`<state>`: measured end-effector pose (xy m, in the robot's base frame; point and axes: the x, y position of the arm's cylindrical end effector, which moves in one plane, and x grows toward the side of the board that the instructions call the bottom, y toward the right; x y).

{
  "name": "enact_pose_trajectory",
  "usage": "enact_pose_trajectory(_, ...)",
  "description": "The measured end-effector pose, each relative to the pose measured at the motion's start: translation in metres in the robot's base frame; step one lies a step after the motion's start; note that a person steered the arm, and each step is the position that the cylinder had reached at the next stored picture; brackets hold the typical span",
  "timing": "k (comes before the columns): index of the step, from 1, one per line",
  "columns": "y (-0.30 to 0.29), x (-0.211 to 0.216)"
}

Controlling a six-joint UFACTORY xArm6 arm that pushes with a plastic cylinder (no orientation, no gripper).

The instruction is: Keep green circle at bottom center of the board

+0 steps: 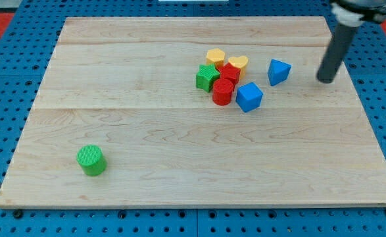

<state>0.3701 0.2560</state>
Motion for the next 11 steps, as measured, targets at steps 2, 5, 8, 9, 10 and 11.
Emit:
enact_pose_trajectory(2, -0.126, 0.011)
enact_pose_trajectory(5, -0.116, 0.222)
enact_pose_trajectory(8, -0.442, 0.239)
enact_pose_trajectory(9, -0.474, 0.186)
enact_pose_trajectory(10, -0.39, 0.172)
enact_pose_trajectory(11, -0.31, 0.16)
